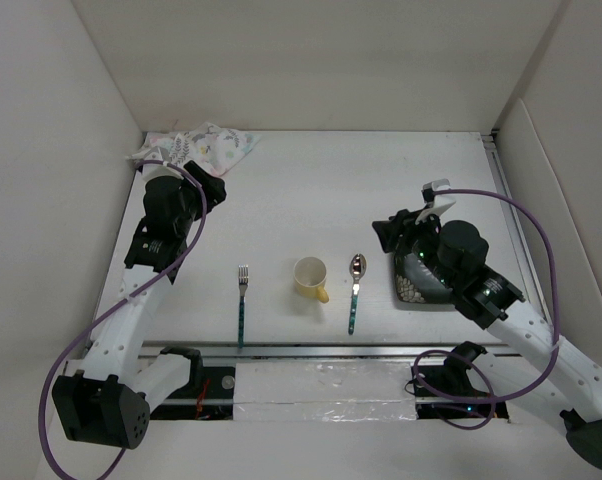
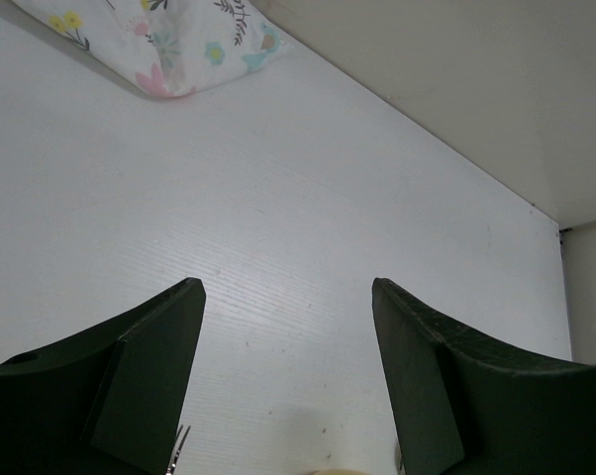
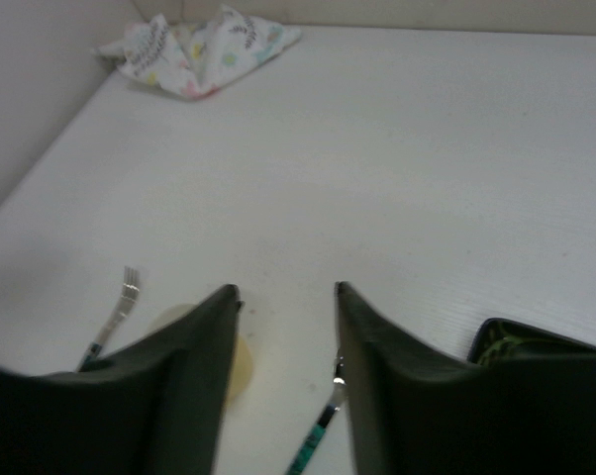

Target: Set the dinner table for one person

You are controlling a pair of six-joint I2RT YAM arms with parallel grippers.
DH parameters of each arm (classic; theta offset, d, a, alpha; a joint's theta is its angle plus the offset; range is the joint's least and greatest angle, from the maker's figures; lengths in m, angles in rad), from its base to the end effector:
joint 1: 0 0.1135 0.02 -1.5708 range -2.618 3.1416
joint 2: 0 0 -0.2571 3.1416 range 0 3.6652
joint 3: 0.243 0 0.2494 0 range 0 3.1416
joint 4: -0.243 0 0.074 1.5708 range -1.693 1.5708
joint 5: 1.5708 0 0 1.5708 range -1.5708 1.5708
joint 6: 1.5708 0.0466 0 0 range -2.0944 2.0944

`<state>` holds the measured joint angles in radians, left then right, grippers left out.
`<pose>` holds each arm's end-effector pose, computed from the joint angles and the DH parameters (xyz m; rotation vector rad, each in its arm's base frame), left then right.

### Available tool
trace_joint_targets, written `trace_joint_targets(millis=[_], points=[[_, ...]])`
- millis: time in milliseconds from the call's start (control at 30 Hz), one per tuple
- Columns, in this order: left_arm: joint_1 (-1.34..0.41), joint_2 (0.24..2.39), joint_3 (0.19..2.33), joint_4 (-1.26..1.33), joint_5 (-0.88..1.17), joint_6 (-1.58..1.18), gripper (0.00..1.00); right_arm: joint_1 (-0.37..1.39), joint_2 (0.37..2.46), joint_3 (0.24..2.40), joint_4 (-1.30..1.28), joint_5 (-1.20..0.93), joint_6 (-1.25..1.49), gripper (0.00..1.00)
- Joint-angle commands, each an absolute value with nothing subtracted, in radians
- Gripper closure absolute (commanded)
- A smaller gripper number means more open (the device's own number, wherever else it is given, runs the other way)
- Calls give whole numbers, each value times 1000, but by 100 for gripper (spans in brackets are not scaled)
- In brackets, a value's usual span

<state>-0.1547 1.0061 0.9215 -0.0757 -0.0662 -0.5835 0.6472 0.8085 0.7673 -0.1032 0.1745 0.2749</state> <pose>0.2452 -0.0351 0.3508 -0.4216 1.7040 -0.4847 0.1688 0.1174 0.3322 -0.1923 1.7316 0.5325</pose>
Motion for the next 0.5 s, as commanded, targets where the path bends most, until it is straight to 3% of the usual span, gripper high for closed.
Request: trace_joint_targets(millis=[0, 33, 100, 167, 200, 233, 300, 400, 467], points=[[-149, 1020, 954, 27, -58, -604, 34, 641, 753, 766, -49, 192, 287, 58], [-149, 1046, 963, 41, -70, -607, 34, 641, 752, 762, -49, 177, 287, 67], [-149, 1087, 1015, 61, -121, -618, 36, 641, 753, 750, -40, 166, 295, 100], [-149, 1170, 1049, 80, -182, -633, 45, 641, 758, 738, -28, 123, 287, 100], [-149, 1236, 1115, 100, -210, -630, 74, 641, 759, 735, -35, 94, 284, 100], [-149, 1270, 1115, 100, -210, -630, 74, 641, 755, 735, -35, 89, 290, 100], [-117, 1345, 1207, 69, -239, -609, 100, 641, 741, 727, -44, 84, 295, 100], [-60, 1492, 1314, 6, -201, -613, 100, 650, 710, 689, -41, 81, 301, 100], [18, 1581, 1336, 6, -120, -620, 83, 650, 695, 687, -72, 100, 301, 100]])
